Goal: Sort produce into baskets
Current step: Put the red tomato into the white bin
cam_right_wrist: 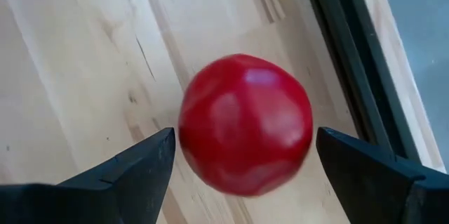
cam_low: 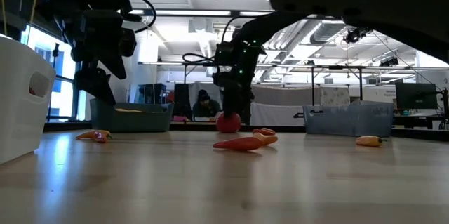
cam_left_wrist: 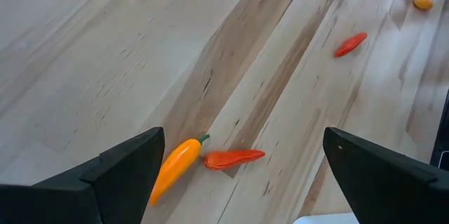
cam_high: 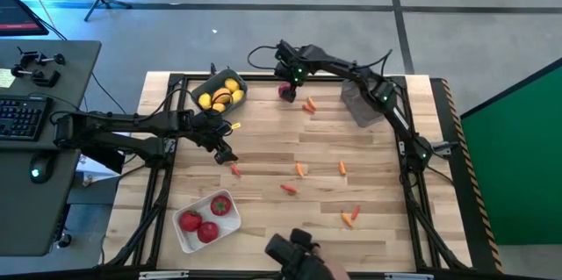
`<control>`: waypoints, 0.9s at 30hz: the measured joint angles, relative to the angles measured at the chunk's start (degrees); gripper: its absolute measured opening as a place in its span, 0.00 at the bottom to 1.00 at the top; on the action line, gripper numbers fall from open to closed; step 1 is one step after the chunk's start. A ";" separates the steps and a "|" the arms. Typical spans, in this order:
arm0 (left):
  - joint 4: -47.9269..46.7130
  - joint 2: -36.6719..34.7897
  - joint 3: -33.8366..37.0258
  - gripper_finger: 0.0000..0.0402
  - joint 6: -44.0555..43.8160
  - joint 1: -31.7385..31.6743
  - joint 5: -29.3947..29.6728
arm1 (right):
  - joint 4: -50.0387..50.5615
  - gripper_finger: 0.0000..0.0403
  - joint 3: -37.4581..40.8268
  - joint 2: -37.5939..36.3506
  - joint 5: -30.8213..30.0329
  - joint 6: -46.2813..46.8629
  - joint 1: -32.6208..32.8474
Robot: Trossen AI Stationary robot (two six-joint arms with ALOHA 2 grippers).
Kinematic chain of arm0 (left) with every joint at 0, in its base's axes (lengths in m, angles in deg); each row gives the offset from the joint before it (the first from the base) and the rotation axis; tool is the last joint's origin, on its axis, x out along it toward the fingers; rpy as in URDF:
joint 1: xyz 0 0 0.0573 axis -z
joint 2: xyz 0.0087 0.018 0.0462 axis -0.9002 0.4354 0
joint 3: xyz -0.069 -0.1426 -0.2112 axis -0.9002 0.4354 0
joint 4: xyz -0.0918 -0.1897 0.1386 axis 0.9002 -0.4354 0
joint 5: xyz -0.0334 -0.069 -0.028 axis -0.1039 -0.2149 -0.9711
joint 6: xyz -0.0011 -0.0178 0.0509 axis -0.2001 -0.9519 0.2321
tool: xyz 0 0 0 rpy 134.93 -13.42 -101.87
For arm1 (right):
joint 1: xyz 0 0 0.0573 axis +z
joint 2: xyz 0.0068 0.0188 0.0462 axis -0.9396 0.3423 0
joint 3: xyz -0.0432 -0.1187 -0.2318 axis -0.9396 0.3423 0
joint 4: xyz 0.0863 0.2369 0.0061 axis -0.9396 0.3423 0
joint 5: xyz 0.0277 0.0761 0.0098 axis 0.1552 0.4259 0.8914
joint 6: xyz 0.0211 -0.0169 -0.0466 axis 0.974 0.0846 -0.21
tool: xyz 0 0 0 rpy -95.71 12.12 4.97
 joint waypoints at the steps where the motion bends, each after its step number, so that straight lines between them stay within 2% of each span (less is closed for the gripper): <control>1: 0.00 0.00 0.00 0.94 0.00 0.00 -0.01 | -0.08 0.84 -0.10 0.13 0.05 -0.04 0.13; 9: 0.00 0.00 0.00 0.94 -0.20 0.00 -0.02 | -1.15 0.80 -0.14 0.17 0.27 -0.87 0.22; 19: 0.00 0.00 0.00 0.94 -2.56 -0.02 0.90 | -1.85 0.49 0.56 0.20 0.54 -0.87 0.22; 27: 1.58 0.02 -0.07 0.94 -3.04 0.27 1.68 | -0.13 0.48 0.67 -0.54 0.15 -0.63 0.11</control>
